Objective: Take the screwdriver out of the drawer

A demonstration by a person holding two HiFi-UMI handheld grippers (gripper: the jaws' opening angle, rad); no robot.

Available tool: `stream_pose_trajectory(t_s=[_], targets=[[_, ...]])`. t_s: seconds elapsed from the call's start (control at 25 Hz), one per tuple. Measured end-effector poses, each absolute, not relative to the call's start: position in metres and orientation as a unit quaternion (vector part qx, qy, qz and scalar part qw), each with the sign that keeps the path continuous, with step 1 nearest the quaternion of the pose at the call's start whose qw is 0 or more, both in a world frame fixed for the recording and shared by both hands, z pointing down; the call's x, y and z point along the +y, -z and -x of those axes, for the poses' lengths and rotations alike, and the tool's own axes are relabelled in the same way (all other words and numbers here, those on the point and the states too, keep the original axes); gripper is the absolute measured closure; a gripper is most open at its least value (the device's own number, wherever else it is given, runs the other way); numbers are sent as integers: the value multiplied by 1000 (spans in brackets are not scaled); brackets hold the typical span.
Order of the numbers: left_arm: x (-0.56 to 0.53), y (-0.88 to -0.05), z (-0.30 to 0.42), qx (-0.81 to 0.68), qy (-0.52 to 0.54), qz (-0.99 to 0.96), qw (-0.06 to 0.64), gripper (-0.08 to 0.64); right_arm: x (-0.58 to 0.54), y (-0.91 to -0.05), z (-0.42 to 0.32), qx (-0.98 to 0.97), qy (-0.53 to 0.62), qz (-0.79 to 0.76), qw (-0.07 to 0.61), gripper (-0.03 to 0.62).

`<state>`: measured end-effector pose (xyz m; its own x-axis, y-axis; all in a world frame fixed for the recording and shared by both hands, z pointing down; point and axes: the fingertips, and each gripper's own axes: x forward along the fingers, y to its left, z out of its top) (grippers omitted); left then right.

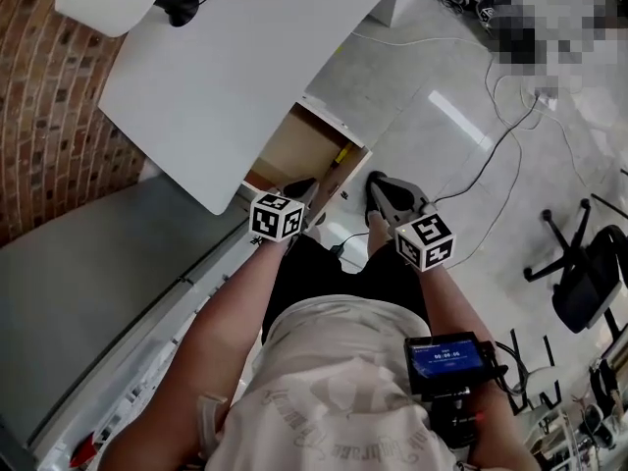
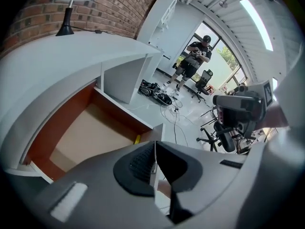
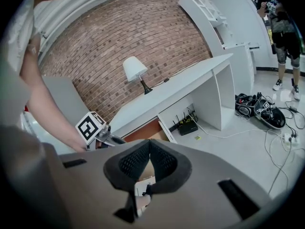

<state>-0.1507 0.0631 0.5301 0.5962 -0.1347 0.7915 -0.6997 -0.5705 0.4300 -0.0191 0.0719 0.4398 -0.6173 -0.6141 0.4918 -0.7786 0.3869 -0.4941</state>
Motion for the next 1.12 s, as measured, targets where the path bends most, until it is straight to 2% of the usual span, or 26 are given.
stream_pose_trajectory(t_s=[1.12], targets=[[52, -631, 135, -216, -416, -792, 391, 546, 102, -515, 20, -785, -404, -459, 96, 586]])
